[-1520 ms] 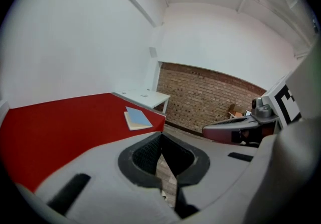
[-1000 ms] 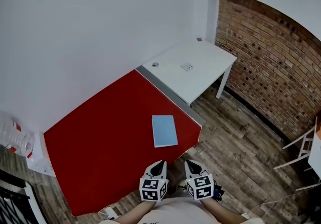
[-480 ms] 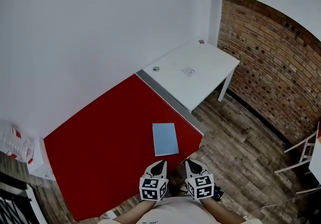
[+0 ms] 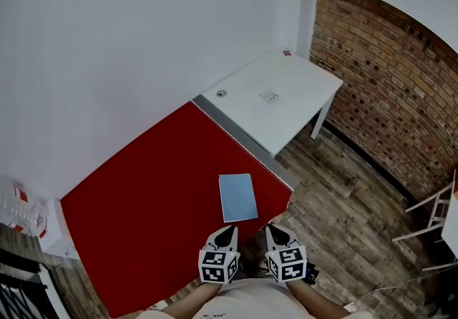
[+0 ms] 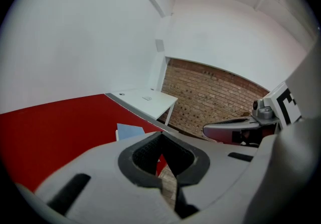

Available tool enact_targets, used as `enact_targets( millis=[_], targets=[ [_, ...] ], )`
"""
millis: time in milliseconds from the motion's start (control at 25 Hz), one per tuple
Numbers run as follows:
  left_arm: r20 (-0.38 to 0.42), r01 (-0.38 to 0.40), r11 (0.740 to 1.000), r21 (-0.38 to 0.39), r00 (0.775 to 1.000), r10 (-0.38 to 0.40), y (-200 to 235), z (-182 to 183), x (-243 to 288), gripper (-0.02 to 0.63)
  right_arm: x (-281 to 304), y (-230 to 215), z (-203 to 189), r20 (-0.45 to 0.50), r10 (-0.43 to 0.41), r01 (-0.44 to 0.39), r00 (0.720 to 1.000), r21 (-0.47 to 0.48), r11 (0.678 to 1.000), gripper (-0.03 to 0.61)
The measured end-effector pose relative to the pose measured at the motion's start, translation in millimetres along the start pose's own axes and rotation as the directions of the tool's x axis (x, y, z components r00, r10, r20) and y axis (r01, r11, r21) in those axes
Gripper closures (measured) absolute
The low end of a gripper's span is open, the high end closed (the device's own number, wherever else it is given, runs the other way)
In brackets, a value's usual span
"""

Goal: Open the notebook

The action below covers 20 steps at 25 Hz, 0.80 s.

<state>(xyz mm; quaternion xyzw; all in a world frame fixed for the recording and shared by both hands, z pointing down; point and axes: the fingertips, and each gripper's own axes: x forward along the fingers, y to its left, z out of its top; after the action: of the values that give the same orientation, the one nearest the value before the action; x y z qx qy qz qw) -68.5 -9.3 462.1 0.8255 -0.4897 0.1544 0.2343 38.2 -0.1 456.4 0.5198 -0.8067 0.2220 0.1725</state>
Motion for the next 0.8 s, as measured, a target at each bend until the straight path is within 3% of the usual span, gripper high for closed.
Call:
enact_targets(
  millis=[560, 800],
  targets=[
    [-0.090, -0.037, 0.997, -0.062, 0.995, 0.031, 42, -25, 28, 0.607, 43, 1, -11, -0.072, 0.011, -0.009, 0.997, 0.026, 1.000, 0.572],
    [-0.120, -0.063, 0.996, -0.056, 0.991, 0.056, 61, -31, 50, 0.607, 70, -2, -13, -0.090, 0.031, -0.028, 0.995, 0.040, 0.999, 0.572]
  ],
)
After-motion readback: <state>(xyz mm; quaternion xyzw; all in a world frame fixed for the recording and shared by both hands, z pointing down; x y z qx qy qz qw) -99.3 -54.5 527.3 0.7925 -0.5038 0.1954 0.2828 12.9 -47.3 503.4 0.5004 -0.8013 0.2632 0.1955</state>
